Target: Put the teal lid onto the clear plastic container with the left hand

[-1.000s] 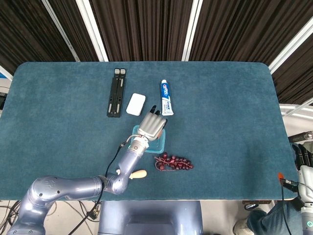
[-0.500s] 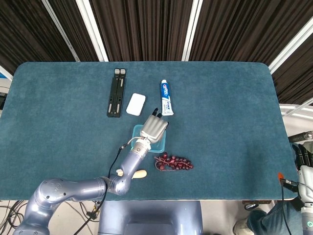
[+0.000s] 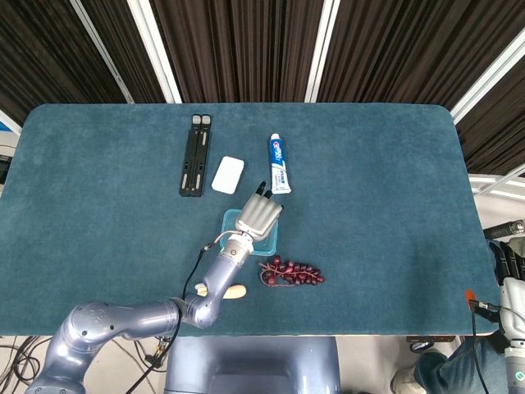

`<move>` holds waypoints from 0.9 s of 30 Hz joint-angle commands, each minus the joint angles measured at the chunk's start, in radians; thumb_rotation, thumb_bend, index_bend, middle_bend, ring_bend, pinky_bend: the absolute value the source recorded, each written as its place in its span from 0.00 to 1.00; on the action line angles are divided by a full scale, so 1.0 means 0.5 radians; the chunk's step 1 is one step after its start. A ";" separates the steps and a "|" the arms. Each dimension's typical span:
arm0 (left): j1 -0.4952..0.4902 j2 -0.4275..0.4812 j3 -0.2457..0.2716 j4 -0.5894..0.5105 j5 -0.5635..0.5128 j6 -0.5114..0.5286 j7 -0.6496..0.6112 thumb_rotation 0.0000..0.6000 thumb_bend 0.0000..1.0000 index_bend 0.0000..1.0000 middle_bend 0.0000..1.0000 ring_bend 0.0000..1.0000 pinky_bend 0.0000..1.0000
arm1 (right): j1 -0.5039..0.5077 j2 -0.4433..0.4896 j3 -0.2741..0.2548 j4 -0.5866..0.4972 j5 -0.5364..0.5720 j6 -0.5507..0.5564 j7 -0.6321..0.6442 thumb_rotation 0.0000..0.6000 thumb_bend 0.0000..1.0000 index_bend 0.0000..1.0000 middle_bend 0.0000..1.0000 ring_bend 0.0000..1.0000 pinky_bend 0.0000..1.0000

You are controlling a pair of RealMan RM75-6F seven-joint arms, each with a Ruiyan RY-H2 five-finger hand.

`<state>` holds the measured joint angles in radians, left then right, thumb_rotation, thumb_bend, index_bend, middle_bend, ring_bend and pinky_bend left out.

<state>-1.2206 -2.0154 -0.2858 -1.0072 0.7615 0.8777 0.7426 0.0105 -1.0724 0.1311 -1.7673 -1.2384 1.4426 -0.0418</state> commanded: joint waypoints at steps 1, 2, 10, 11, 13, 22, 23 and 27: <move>0.008 -0.002 0.007 -0.001 0.002 -0.003 0.012 1.00 0.54 0.65 0.57 0.23 0.10 | 0.001 0.000 0.001 0.001 0.002 -0.001 -0.001 1.00 0.35 0.00 0.00 0.00 0.00; 0.012 -0.002 0.007 -0.008 0.008 -0.003 0.007 1.00 0.54 0.65 0.57 0.23 0.10 | 0.000 -0.001 -0.001 0.002 0.003 -0.002 0.000 1.00 0.35 0.00 0.00 0.00 0.00; 0.035 -0.009 0.035 -0.011 0.007 -0.009 0.064 1.00 0.54 0.65 0.57 0.23 0.10 | -0.001 -0.001 -0.001 -0.001 0.002 0.001 0.001 1.00 0.35 0.00 0.00 0.00 0.00; 0.036 -0.012 0.034 -0.007 0.004 -0.008 0.071 1.00 0.54 0.65 0.57 0.23 0.10 | -0.001 -0.001 -0.001 -0.002 0.002 0.001 0.000 1.00 0.35 0.00 0.00 0.00 0.00; 0.036 -0.018 0.030 0.002 -0.002 -0.007 0.082 1.00 0.54 0.65 0.57 0.23 0.10 | -0.001 0.000 -0.002 -0.002 0.003 0.000 -0.001 1.00 0.35 0.00 0.00 0.00 0.00; 0.026 -0.051 0.034 0.021 -0.028 -0.014 0.175 1.00 0.54 0.65 0.57 0.23 0.10 | -0.001 0.001 -0.003 -0.001 -0.003 0.002 0.002 1.00 0.35 0.00 0.00 0.00 0.00; 0.026 -0.053 0.032 0.019 -0.031 -0.015 0.179 1.00 0.54 0.65 0.57 0.23 0.10 | -0.002 0.000 -0.003 0.000 -0.004 0.003 0.002 1.00 0.35 0.00 0.00 0.00 0.00; 0.024 -0.024 -0.011 -0.052 0.013 0.046 0.159 1.00 0.54 0.65 0.57 0.23 0.10 | -0.003 -0.001 -0.003 0.001 -0.009 0.008 0.003 1.00 0.35 0.00 0.00 0.00 0.00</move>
<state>-1.2081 -2.0356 -0.2802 -1.0170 0.7552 0.8851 0.8301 0.0092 -1.0726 0.1297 -1.7666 -1.2430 1.4465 -0.0404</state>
